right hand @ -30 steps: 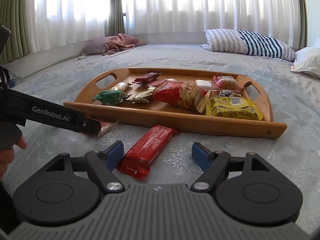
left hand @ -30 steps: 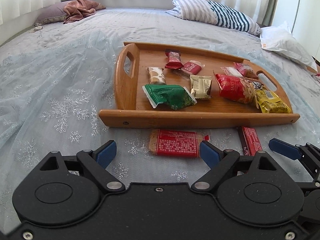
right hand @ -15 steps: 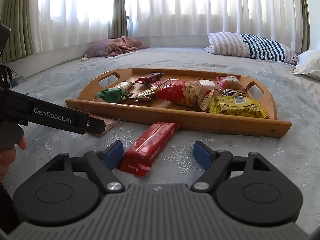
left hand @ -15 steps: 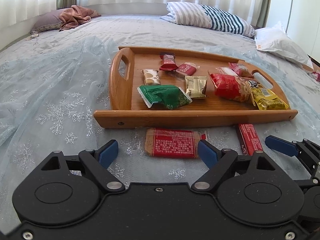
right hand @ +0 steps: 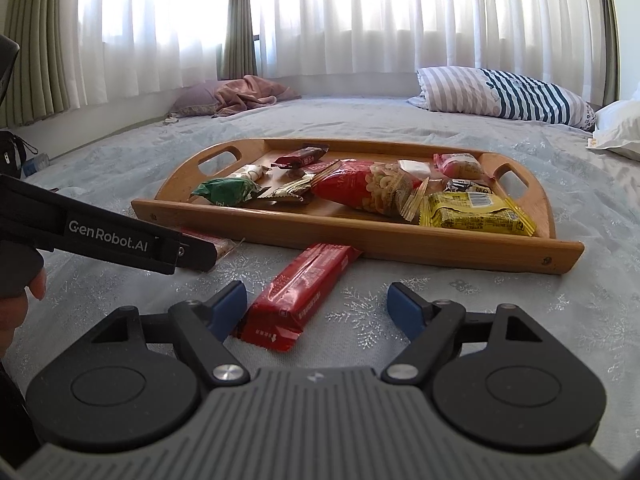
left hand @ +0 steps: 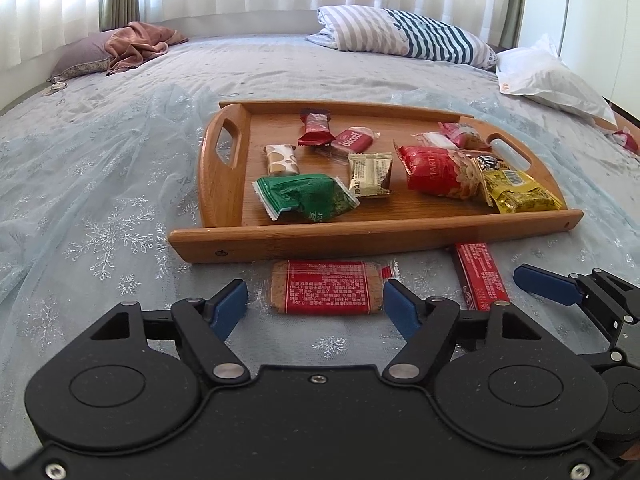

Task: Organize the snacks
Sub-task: 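Move the left tool over the red wafer packet while the right tool approaches the red bar, then grasp the red wafer packet with the left tool while the right tool grasps the red bar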

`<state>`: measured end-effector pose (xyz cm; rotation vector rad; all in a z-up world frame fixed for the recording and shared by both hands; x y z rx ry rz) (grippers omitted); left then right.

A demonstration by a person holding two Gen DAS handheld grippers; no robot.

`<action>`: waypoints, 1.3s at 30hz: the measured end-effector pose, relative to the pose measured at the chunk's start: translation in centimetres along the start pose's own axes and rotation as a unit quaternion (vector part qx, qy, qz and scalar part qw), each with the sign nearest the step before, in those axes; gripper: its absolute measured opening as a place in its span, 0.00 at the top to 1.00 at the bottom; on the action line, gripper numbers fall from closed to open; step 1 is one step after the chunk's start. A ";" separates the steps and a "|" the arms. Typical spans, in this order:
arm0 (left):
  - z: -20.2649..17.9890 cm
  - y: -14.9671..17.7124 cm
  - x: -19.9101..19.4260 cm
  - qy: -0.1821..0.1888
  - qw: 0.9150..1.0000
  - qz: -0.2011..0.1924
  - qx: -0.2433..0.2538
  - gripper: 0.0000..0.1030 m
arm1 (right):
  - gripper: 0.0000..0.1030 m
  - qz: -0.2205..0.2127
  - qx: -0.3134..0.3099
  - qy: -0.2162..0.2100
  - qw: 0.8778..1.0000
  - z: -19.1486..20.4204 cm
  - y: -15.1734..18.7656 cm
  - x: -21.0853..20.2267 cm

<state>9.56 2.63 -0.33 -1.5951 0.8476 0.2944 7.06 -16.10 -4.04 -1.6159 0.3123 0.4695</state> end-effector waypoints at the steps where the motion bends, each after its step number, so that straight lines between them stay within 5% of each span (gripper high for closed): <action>1: -0.1 0.0 0.0 0.002 1.000 0.000 0.002 0.29 | 0.16 0.000 0.000 0.000 1.000 0.0 0.0 0.0; 12: -1.0 -0.4 0.4 0.016 1.000 -0.002 0.004 0.26 | 0.28 -0.004 0.003 -0.003 1.000 -0.1 0.0 -0.2; 21: -1.3 -0.2 1.1 0.024 1.000 0.012 -0.001 0.26 | 0.70 -0.009 0.016 -0.005 1.000 -0.7 -0.1 -1.1; 26: -1.8 0.0 1.1 0.024 1.000 0.013 0.006 0.41 | 0.71 -0.006 0.029 -0.012 0.999 -1.2 0.0 -1.5; 39: -3.6 -0.6 -1.1 0.036 0.998 -0.004 0.044 0.43 | 0.71 -0.016 0.056 0.018 0.998 -2.8 -1.0 -2.5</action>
Point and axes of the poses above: each gripper's, at about its wrist camera, not at the fingertips, and x roughly the way its jaws point, z to its left, y to its underside, the point moved 1 cm from there along x, roughly the way its jaws point, and after that the axes turned 15 degrees about y, right-handed, at the moved point
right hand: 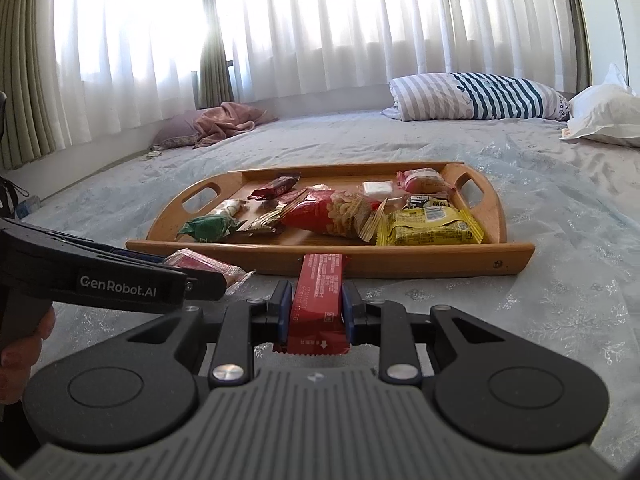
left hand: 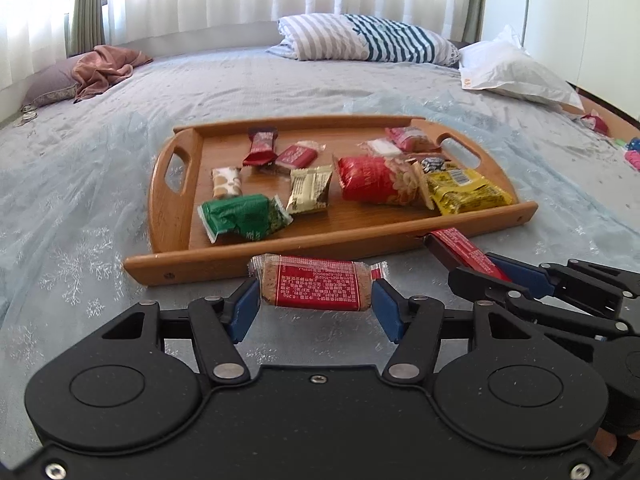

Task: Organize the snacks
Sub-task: 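Grasp the red wafer packet with the left tool while the right tool grasps the red bar, then carry the wafer packet onto the tray with the left tool while the right tool places the red bar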

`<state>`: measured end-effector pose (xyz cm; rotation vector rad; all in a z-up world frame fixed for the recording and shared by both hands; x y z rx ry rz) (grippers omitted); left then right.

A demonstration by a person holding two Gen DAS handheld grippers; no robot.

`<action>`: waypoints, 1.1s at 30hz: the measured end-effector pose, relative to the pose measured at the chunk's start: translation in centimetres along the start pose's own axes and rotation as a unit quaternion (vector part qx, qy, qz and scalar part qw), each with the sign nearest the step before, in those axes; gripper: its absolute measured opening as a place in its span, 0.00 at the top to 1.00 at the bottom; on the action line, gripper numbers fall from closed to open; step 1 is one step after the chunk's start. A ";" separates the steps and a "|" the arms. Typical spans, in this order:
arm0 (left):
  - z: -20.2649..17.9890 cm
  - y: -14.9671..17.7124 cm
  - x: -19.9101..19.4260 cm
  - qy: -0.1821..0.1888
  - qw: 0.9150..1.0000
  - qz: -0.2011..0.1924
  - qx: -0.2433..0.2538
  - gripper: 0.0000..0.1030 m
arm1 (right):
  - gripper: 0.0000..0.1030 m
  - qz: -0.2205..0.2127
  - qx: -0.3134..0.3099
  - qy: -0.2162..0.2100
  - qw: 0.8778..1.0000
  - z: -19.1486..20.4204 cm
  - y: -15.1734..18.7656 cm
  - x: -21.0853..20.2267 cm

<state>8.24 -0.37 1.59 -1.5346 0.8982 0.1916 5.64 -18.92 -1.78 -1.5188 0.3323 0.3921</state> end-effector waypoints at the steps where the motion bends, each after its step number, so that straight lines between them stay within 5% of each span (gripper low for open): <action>1: -0.1 -0.2 -0.2 0.003 1.000 -0.003 0.000 0.43 | 0.71 -0.002 0.001 0.003 1.000 -0.1 -0.2 -0.1; 19: 4.1 -8.0 -0.2 -0.003 0.999 -0.034 -0.033 0.43 | 0.71 -0.025 0.018 0.031 0.999 -1.7 -6.7 2.4; 33: 10.9 -15.5 8.4 -0.058 0.994 -0.015 -0.092 0.43 | 0.71 0.045 0.080 -0.002 0.996 -0.4 -12.2 12.9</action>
Point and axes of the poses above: each gripper's, at about its wrist camera, not at the fingertips, and x roughly the way its jaws point, z to its left, y to its underside, the point moved 1 cm from there along x, roughly the way its jaws point, and after that the axes turned 15 degrees about y, right-handed, at the moved point
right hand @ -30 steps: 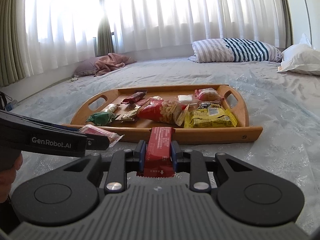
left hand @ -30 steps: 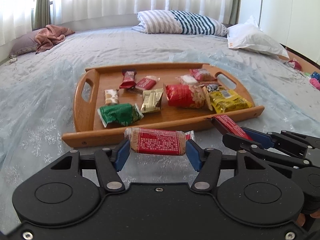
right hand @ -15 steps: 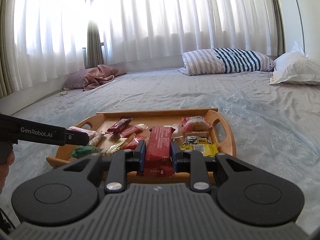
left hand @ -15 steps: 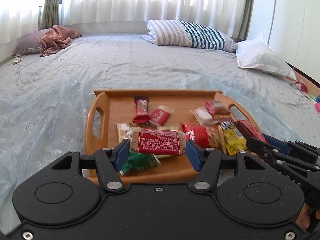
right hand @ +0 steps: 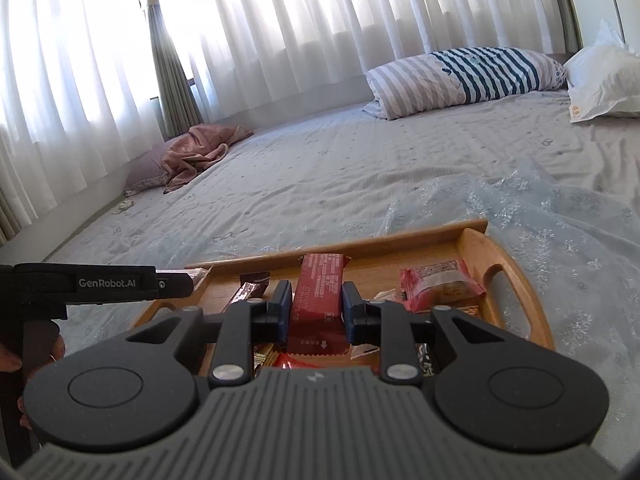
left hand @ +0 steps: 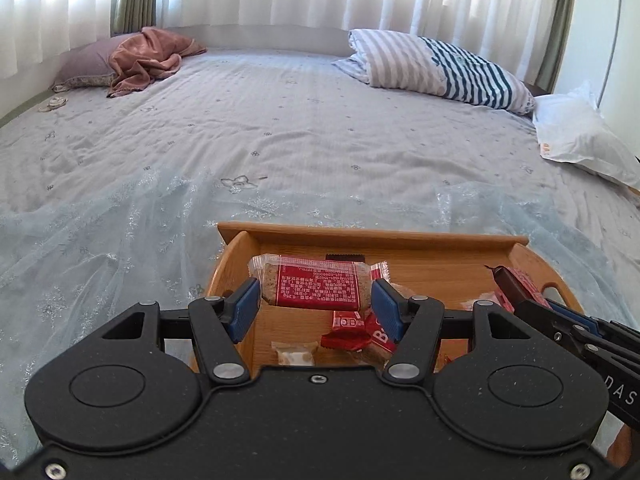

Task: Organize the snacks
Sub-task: 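Carry the wafer packet onto the tray with the left tool while the right tool places the red bar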

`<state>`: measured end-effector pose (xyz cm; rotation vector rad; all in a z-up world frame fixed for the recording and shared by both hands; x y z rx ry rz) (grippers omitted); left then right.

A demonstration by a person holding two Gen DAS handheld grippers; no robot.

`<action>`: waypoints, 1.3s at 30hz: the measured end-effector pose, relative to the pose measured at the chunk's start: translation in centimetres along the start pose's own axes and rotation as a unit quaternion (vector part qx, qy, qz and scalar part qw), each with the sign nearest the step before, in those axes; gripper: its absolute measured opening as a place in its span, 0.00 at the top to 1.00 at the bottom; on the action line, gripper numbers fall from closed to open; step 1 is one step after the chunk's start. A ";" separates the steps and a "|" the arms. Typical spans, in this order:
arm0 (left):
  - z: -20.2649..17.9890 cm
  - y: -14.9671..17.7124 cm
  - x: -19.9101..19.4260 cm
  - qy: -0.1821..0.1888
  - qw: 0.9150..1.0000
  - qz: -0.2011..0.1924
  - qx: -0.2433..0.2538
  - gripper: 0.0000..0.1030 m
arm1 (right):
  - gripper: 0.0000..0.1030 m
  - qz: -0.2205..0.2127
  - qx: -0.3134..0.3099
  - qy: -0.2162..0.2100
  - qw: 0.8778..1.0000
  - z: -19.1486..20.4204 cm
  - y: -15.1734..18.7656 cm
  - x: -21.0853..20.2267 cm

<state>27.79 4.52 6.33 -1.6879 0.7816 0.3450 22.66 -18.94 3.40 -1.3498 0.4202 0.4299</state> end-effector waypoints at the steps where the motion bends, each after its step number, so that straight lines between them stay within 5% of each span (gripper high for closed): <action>1: 0.3 -0.1 0.7 -0.007 1.000 0.003 -0.003 0.43 | 0.71 0.004 -0.002 0.001 1.000 0.3 -0.1 0.7; 16: 1.5 0.2 6.7 -0.052 0.998 0.032 -0.003 0.43 | 0.70 0.045 -0.039 0.046 0.997 2.1 0.7 6.3; 30: 1.5 0.5 6.9 -0.050 0.998 0.037 0.005 0.42 | 0.69 0.042 -0.062 0.048 0.996 2.9 0.9 6.4; 35: 1.3 0.4 6.6 -0.048 0.998 0.040 0.006 0.42 | 0.61 0.038 -0.061 0.043 0.997 3.1 0.7 6.2; 39: 1.1 0.5 5.9 -0.044 0.998 0.037 0.009 0.31 | 0.58 0.035 -0.059 0.038 0.997 3.1 0.6 5.7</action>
Point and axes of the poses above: each gripper's, at about its wrist camera, not at the fingertips, and x roughly the way its jaws point, z to its left, y to its underside, the point moved 1 cm from there along x, roughly the way its jaws point, and after that the axes turned 15 degrees about y, right-handed, at the moved point
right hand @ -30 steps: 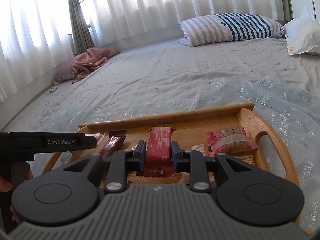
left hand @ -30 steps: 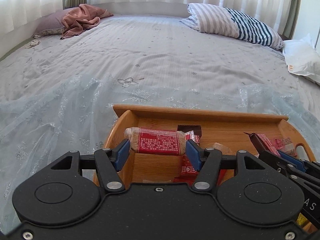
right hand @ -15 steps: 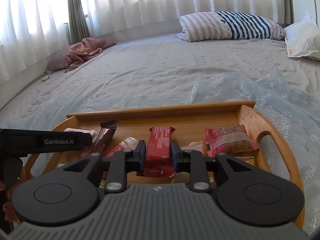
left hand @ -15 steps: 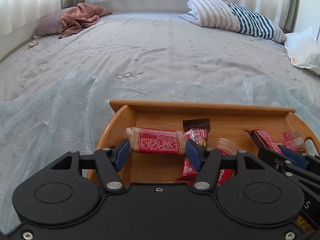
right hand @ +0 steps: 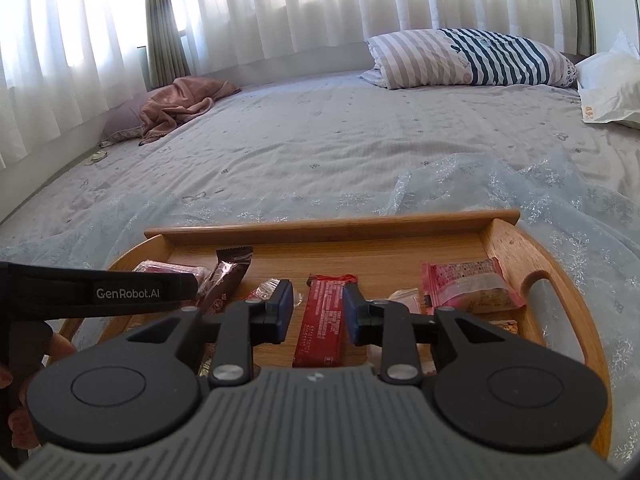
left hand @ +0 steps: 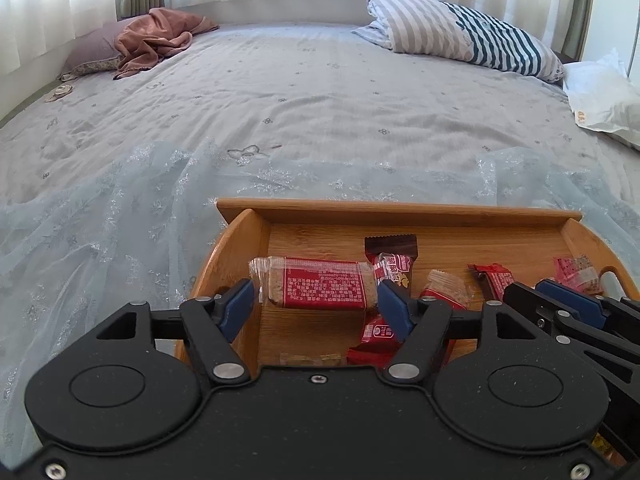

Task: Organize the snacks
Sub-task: 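Carry the wafer packet onto the tray with the left tool while the right tool places the red bar, then open both tools and pull them back from the tray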

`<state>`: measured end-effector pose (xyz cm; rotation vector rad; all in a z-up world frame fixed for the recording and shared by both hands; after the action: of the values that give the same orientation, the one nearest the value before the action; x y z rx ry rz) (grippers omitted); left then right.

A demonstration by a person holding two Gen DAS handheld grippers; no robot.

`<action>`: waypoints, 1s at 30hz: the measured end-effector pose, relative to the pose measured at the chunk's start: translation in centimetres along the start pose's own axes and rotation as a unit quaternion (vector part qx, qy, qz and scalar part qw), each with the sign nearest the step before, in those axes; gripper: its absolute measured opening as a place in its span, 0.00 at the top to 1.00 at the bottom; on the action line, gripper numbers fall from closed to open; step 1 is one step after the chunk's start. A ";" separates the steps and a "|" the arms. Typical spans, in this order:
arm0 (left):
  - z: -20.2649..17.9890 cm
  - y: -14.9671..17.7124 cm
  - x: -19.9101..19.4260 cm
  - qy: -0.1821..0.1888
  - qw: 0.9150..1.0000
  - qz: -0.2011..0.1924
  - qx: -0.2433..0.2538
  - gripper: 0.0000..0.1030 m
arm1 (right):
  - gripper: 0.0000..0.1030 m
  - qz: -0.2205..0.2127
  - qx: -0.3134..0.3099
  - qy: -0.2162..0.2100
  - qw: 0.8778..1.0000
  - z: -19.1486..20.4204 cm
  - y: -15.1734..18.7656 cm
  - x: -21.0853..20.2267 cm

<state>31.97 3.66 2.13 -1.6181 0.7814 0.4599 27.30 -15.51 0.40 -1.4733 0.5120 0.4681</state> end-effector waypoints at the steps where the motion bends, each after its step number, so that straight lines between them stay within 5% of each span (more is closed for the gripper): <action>1: -0.1 0.1 -0.2 0.000 1.000 -0.002 0.002 0.27 | 0.53 -0.002 -0.001 0.000 1.000 0.0 0.0 -0.2; 12: -1.0 1.4 -4.1 0.014 1.000 -0.009 0.016 0.12 | 0.38 -0.034 -0.014 0.016 0.999 -0.9 0.2 -3.4; 30: -2.6 5.2 -10.1 0.033 0.999 -0.021 0.028 0.07 | 0.32 -0.050 -0.007 0.023 0.998 -3.6 1.9 -7.5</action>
<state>20.89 3.18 5.89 -1.6014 0.8020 0.3543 19.98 -18.86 3.19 -1.5191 0.4704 0.3604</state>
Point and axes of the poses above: each gripper's, at about its wrist camera, not at the fingertips, and x roughly the way its jaws point, z to its left, y to its underside, the point moved 1 cm from there along x, roughly the way its jaws point, and after that the axes turned 15 degrees about y, right-handed, at the moved point
